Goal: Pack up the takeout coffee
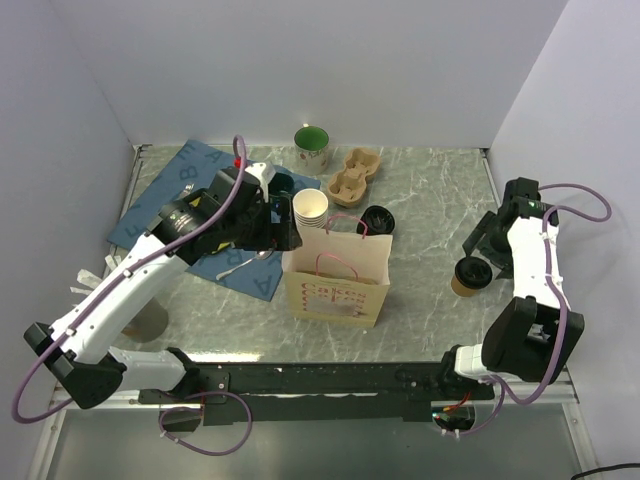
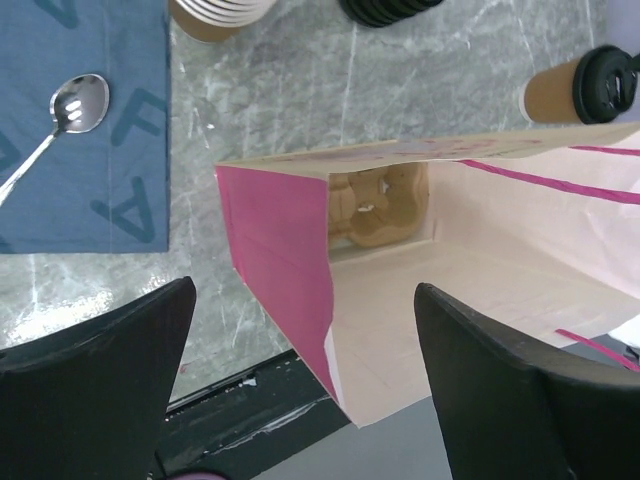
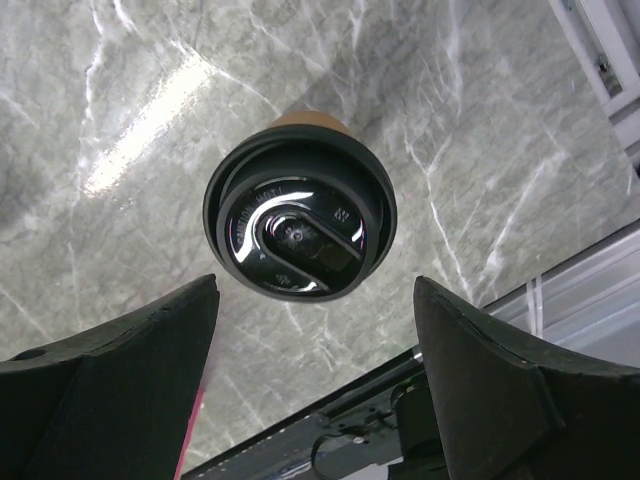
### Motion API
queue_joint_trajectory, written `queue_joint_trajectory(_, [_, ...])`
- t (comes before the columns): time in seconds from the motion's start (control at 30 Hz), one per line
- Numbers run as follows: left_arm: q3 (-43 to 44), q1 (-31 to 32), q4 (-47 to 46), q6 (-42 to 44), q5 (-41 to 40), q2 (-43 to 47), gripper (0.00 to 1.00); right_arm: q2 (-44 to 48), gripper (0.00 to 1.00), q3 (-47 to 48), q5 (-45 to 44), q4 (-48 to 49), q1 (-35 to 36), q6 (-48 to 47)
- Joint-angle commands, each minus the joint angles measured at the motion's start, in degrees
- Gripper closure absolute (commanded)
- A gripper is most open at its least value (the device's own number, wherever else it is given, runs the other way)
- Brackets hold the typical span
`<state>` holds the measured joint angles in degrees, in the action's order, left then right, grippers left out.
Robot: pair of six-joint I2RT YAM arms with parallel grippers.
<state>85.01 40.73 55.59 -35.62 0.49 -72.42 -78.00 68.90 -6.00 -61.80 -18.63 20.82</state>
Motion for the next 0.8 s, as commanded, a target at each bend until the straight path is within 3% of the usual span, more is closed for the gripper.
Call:
queue_joint_trajectory(0.0, [1.21,-0.47,-0.13,-0.07,-2.08,2.11,0.04,-0.31,0.14,-2.45,0.90,4.14,-0.35,-3.76])
queue_joint_trajectory(0.77, [-3.71,-0.74,-5.23,-1.47,2.50,3.60,0.03,-4.36,0.16,-2.64,2.05,4.24,-0.26,-10.89])
